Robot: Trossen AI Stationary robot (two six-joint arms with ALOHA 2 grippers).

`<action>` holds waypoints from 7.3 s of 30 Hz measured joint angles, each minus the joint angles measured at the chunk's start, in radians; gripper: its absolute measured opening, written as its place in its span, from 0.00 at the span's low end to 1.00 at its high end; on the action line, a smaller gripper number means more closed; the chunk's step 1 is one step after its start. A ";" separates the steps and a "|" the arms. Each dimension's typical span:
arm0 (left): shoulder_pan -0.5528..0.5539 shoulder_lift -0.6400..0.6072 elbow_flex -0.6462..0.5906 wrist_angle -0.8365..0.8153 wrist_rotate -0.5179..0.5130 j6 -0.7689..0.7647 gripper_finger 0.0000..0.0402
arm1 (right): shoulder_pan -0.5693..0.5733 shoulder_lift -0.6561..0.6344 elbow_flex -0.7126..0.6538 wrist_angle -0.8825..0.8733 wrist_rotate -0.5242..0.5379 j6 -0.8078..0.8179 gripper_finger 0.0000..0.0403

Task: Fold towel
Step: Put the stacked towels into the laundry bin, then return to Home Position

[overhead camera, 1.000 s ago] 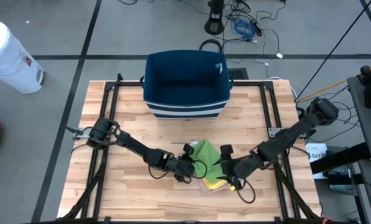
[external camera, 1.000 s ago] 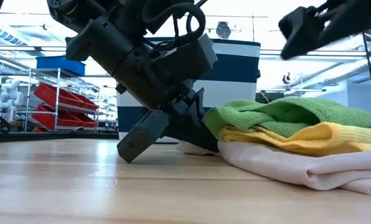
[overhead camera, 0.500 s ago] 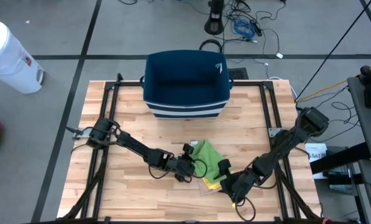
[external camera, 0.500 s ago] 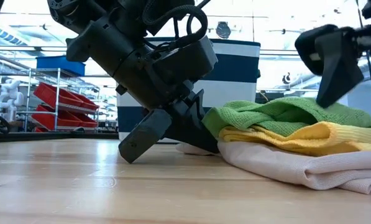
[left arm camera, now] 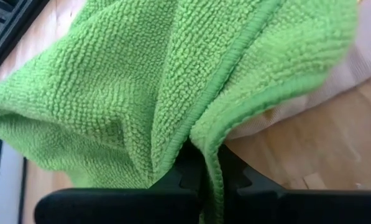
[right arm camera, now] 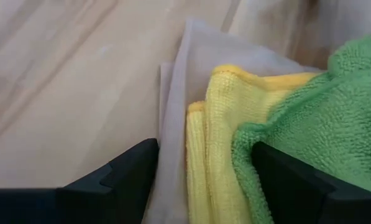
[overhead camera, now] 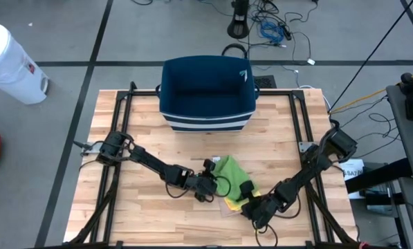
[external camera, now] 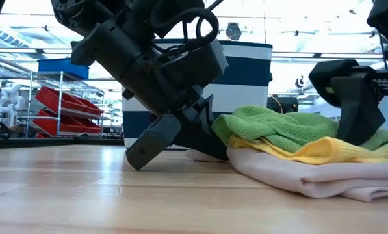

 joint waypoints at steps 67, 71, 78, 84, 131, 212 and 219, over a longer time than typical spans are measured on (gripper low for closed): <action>0.068 -0.628 0.001 0.145 -0.569 0.773 0.01 | -0.302 -0.351 0.699 -0.877 0.684 -0.643 0.02; 0.083 -0.650 0.001 0.175 -0.521 0.812 0.01 | -0.346 -0.388 0.699 -0.769 0.571 -0.791 0.02; 0.127 -0.681 0.001 0.194 -0.427 0.848 0.01 | -0.416 -0.444 0.699 -0.684 0.418 -0.983 0.02; 0.183 -0.682 0.001 0.293 -0.383 0.972 0.01 | -0.498 -0.490 0.699 -0.633 0.241 -1.113 0.02; 0.909 -0.681 0.001 -0.138 0.415 0.655 0.01 | -1.395 -0.240 0.699 -0.585 -0.863 -1.475 0.02; 0.647 -1.164 0.000 -0.522 0.738 0.105 0.38 | -1.371 -0.657 0.683 -1.211 -1.562 -1.482 0.35; 0.660 -1.246 0.001 -0.577 0.687 0.064 0.38 | -1.446 -0.709 0.655 -1.236 -1.559 -1.453 0.27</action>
